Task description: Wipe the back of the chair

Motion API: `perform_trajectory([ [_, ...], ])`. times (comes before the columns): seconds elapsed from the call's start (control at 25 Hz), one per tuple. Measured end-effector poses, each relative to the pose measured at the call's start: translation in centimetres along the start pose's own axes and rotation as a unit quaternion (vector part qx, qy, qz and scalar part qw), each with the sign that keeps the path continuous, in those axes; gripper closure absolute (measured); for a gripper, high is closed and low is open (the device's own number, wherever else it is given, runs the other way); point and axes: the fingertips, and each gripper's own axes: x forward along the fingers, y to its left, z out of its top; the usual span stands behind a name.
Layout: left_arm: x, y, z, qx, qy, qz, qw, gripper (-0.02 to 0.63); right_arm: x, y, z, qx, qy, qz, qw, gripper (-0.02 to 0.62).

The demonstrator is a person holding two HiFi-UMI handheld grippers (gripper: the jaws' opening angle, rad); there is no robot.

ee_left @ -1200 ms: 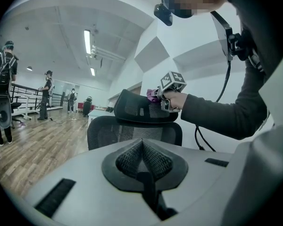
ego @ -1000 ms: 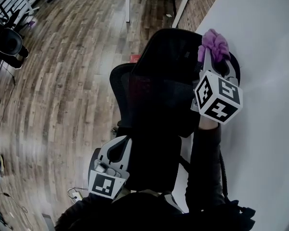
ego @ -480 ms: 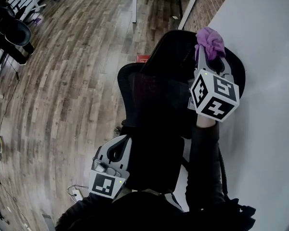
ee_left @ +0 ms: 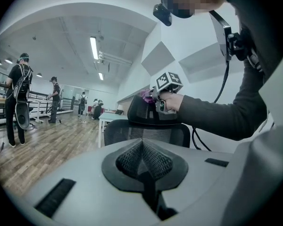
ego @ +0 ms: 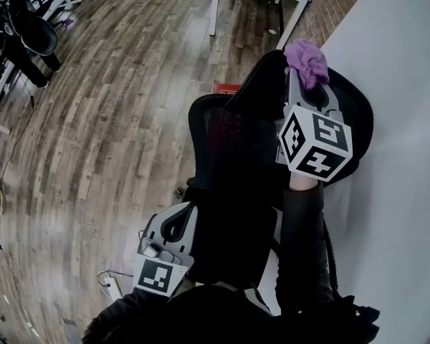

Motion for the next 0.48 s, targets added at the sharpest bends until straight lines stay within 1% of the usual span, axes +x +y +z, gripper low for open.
perform_trajectory([
  [0.48,-1.5,0.7,-0.3,0.001,-0.004,0.023,0.9997,0.601,0.0,4.1,0.0,0.008,-0.01,0.045,0.999,0.502],
])
